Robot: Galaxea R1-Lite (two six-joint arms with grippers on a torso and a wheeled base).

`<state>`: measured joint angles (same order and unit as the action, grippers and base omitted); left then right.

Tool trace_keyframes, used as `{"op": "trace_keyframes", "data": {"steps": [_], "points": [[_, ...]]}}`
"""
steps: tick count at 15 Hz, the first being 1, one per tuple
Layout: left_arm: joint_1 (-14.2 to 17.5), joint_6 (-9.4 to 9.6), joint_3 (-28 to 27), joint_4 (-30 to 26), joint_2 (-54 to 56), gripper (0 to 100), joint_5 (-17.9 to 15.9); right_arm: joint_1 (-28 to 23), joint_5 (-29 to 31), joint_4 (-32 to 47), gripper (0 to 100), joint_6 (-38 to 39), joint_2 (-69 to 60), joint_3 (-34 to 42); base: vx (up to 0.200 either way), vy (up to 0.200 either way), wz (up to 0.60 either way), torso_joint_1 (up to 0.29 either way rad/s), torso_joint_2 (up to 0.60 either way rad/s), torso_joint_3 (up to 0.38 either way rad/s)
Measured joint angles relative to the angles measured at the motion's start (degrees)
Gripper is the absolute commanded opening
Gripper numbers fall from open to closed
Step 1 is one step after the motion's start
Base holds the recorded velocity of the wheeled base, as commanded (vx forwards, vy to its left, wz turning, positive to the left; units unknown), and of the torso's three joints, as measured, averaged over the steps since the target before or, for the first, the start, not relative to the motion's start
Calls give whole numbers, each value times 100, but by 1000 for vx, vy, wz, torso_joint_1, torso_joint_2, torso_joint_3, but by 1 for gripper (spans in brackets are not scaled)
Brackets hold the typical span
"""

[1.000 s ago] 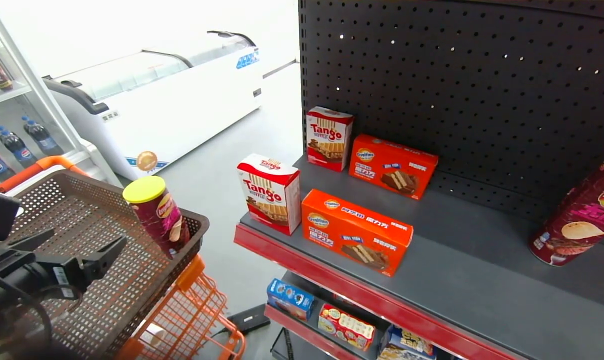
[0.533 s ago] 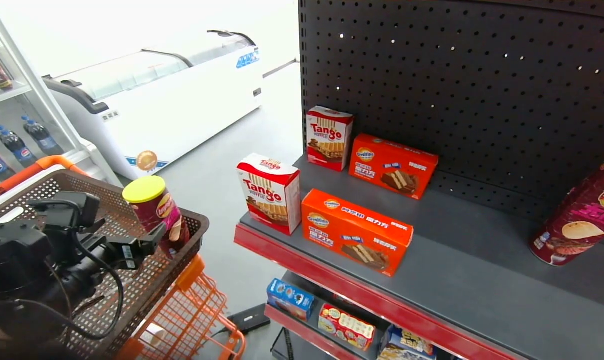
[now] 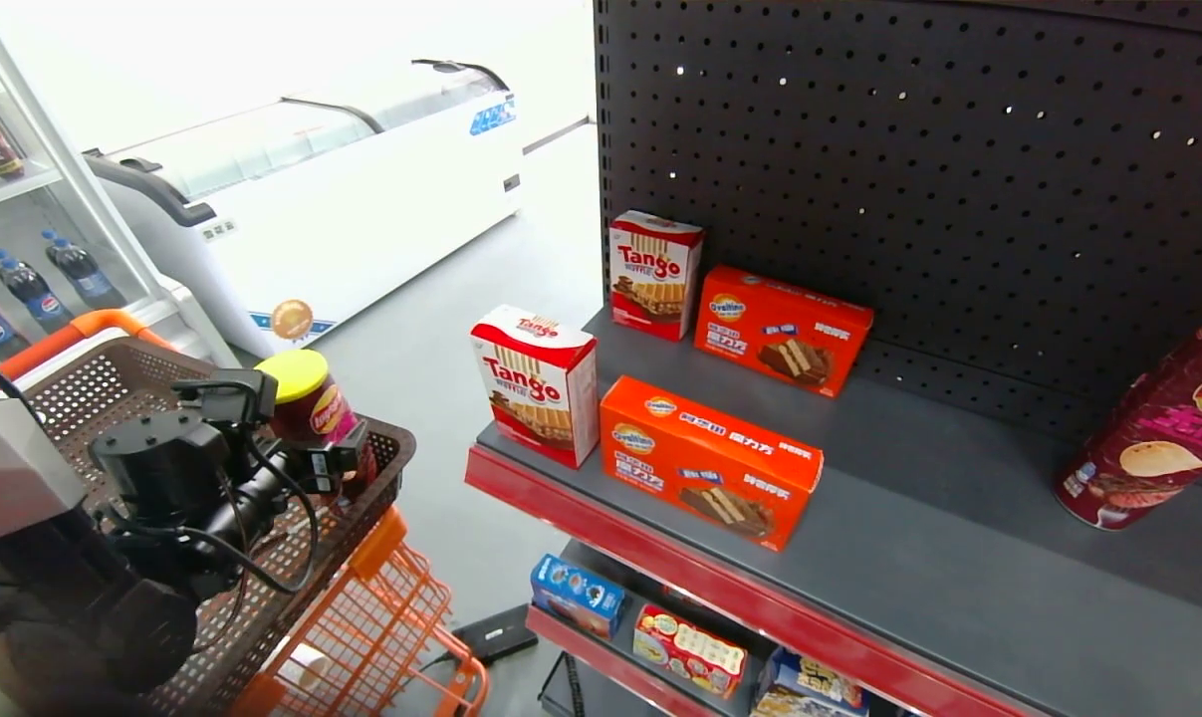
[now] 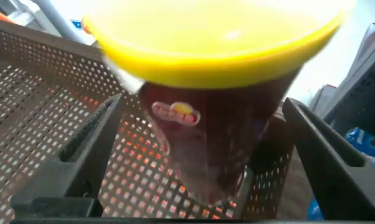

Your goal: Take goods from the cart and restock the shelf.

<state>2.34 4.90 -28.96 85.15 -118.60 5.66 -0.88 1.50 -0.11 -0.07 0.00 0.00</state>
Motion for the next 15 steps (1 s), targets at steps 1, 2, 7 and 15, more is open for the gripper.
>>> {"op": "trace_keyframes", "data": {"steps": [1,2,7,15], "points": [[5,-4,-155,90,-179,100,-2,0,-2,-2,100,0,0,0,0,0,0,0,0,0],[11,-6,-297,137,-332,100,0,0,-2,1,100,0,0,0,0,0,0,0,0,0],[9,-9,-796,249,-747,0,-27,2,-2,-2,100,0,0,0,0,0,0,0,0,0],[-66,40,-1165,200,-566,0,-29,-2,0,0,100,0,0,0,0,0,0,0,0,0]]}}
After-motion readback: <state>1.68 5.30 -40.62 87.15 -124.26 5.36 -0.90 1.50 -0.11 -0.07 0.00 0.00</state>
